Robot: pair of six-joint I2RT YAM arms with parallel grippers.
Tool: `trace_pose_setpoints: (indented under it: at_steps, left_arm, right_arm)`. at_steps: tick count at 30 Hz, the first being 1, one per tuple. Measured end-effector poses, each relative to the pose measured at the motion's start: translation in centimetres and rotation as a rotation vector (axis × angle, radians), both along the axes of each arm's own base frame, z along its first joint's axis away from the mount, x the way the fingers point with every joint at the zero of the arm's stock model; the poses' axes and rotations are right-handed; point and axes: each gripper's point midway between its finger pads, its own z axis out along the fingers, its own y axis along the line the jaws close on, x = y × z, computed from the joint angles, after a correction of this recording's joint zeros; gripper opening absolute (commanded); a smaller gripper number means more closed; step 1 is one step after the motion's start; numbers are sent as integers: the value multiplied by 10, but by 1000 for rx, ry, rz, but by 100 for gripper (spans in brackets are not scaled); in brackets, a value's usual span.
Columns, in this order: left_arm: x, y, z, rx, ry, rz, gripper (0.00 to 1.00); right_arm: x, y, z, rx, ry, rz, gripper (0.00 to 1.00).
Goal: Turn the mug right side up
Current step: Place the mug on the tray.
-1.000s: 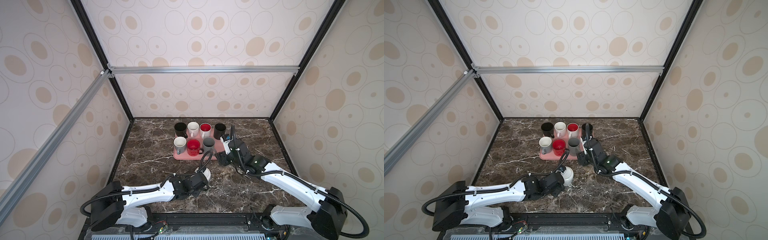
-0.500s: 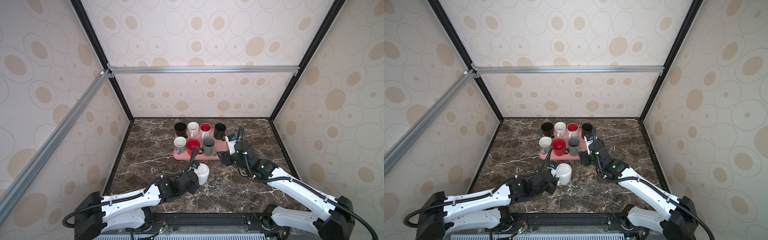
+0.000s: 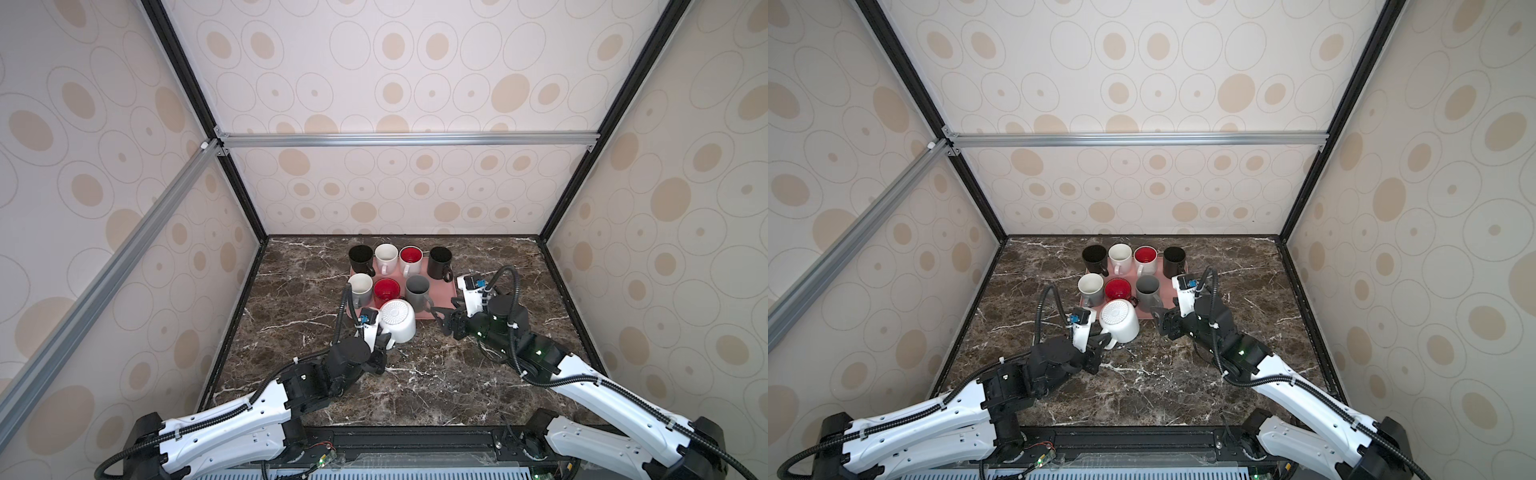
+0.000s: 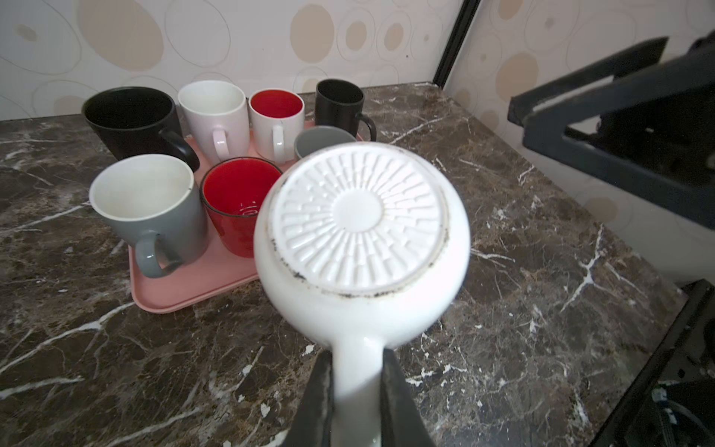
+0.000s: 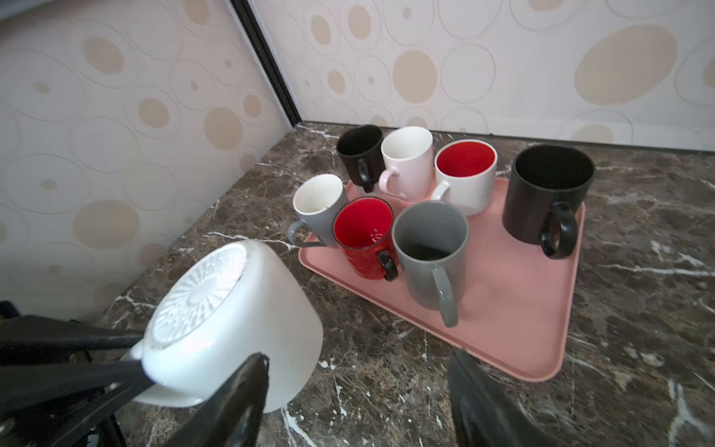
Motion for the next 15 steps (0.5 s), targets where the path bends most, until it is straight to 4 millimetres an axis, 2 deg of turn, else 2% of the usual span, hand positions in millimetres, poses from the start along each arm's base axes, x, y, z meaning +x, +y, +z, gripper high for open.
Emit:
trace_pose_setpoints:
  at_steps: [4, 9, 12, 15]
  left_arm:
    - [9, 7, 21, -65, -71, 43, 0]
    - [18, 8, 53, -155, -169, 70, 0]
    - [20, 7, 76, -221, -236, 73, 0]
    - [22, 8, 100, -292, -303, 76, 0]
  right_arm:
    - [-13, 0, 32, 143, -88, 42, 78]
    - [-24, 11, 57, 293, -122, 121, 82]
    - [-26, 21, 66, 388, -115, 170, 82]
    - [-30, 32, 65, 447, -88, 235, 82]
